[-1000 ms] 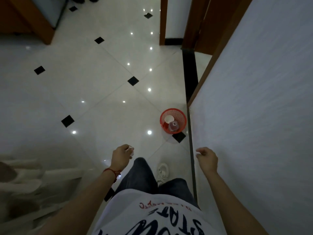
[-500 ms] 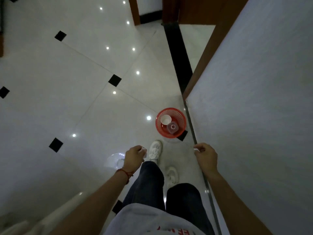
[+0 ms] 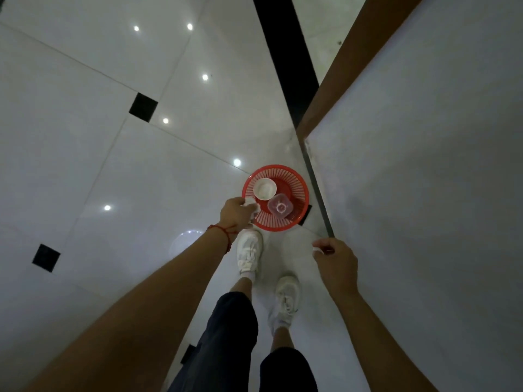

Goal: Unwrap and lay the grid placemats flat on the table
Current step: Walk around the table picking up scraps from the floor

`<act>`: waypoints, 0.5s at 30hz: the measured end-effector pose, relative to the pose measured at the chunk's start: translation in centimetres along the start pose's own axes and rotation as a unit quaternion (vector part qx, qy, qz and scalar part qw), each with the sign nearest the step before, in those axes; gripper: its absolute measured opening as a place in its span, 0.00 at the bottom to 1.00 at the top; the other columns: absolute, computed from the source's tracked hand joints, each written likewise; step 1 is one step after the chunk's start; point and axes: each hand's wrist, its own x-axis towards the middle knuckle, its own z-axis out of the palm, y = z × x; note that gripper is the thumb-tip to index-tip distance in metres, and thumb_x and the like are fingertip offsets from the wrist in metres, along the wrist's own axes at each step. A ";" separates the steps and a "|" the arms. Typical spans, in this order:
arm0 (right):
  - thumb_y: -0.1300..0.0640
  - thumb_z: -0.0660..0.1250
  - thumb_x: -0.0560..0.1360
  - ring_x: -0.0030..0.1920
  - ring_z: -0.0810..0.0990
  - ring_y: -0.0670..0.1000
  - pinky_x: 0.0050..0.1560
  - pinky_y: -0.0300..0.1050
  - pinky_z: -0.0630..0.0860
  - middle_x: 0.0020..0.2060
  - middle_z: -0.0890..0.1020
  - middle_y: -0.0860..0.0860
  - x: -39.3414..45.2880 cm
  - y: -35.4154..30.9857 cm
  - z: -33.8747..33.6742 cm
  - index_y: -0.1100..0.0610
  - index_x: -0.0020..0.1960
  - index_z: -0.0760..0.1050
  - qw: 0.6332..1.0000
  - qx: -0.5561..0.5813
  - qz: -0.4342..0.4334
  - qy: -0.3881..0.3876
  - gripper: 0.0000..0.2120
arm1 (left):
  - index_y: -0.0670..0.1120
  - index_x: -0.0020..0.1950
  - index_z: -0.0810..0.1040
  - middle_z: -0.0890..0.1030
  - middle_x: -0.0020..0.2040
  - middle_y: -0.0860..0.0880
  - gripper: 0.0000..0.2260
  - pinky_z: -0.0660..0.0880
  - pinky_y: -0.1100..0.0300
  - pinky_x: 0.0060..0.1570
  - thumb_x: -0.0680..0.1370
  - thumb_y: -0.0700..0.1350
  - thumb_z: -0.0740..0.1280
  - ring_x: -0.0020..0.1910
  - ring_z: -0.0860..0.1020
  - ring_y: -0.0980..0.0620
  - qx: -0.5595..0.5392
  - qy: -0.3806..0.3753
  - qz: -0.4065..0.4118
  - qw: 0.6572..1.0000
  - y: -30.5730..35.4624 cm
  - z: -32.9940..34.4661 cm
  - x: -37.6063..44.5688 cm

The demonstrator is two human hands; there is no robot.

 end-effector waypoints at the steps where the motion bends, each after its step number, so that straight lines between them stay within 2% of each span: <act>1: 0.68 0.65 0.72 0.44 0.74 0.48 0.37 0.25 0.64 0.42 0.77 0.50 0.7 0.5 0.5 0.61 0.47 0.79 1.000 -0.003 0.005 -0.003 0.07 | 0.35 0.54 0.74 0.79 0.50 0.35 0.11 0.78 0.52 0.44 0.76 0.41 0.64 0.42 0.78 0.43 -0.004 -0.001 -0.014 1.000 -0.1 0.5 1.1; 4: 0.68 0.65 0.72 0.44 0.75 0.48 0.39 0.26 0.64 0.45 0.79 0.53 2.7 1.8 1.8 0.61 0.47 0.79 1.000 -0.006 0.017 -0.009 0.07 | 0.36 0.65 0.68 0.77 0.57 0.37 0.19 0.78 0.46 0.52 0.77 0.43 0.64 0.53 0.78 0.39 -0.038 -0.014 -0.052 0.998 -0.2 1.8 3.7; 9: 0.69 0.65 0.72 0.45 0.74 0.49 0.45 0.36 0.68 0.48 0.81 0.57 5.1 2.7 2.8 0.63 0.49 0.78 0.999 -0.018 0.038 -0.018 0.08 | 0.41 0.67 0.68 0.74 0.65 0.39 0.19 0.75 0.50 0.52 0.78 0.49 0.61 0.60 0.75 0.40 -0.031 -0.095 -0.064 0.993 -0.8 2.0 5.3; 10: 0.69 0.65 0.72 0.46 0.74 0.49 0.47 0.37 0.68 0.49 0.81 0.57 5.4 2.6 2.9 0.63 0.49 0.78 0.999 -0.024 0.042 -0.021 0.08 | 0.41 0.68 0.67 0.73 0.66 0.39 0.20 0.74 0.50 0.54 0.78 0.49 0.61 0.62 0.74 0.39 -0.011 -0.103 -0.068 0.992 -1.0 1.8 5.3; 12: 0.68 0.66 0.72 0.46 0.74 0.49 0.47 0.39 0.68 0.50 0.81 0.58 5.8 2.3 3.4 0.62 0.49 0.78 0.998 -0.028 0.046 -0.026 0.08 | 0.41 0.69 0.66 0.71 0.68 0.40 0.21 0.72 0.49 0.59 0.79 0.50 0.59 0.64 0.72 0.40 0.105 -0.092 -0.037 0.989 -2.1 1.0 5.2; 14: 0.68 0.65 0.72 0.46 0.75 0.49 0.46 0.40 0.68 0.50 0.81 0.59 6.4 1.6 4.1 0.63 0.49 0.78 0.998 -0.030 0.038 -0.029 0.07 | 0.41 0.70 0.65 0.71 0.69 0.41 0.22 0.68 0.52 0.64 0.79 0.51 0.59 0.65 0.71 0.42 0.215 -0.062 0.004 0.975 -3.7 0.0 4.9; 15: 0.68 0.65 0.72 0.46 0.74 0.49 0.46 0.40 0.68 0.50 0.81 0.59 6.7 1.1 4.5 0.63 0.50 0.77 0.999 -0.031 0.031 -0.029 0.07 | 0.42 0.70 0.66 0.72 0.68 0.41 0.22 0.67 0.54 0.64 0.79 0.51 0.60 0.65 0.72 0.43 0.235 -0.050 0.012 0.971 -4.7 -0.6 4.7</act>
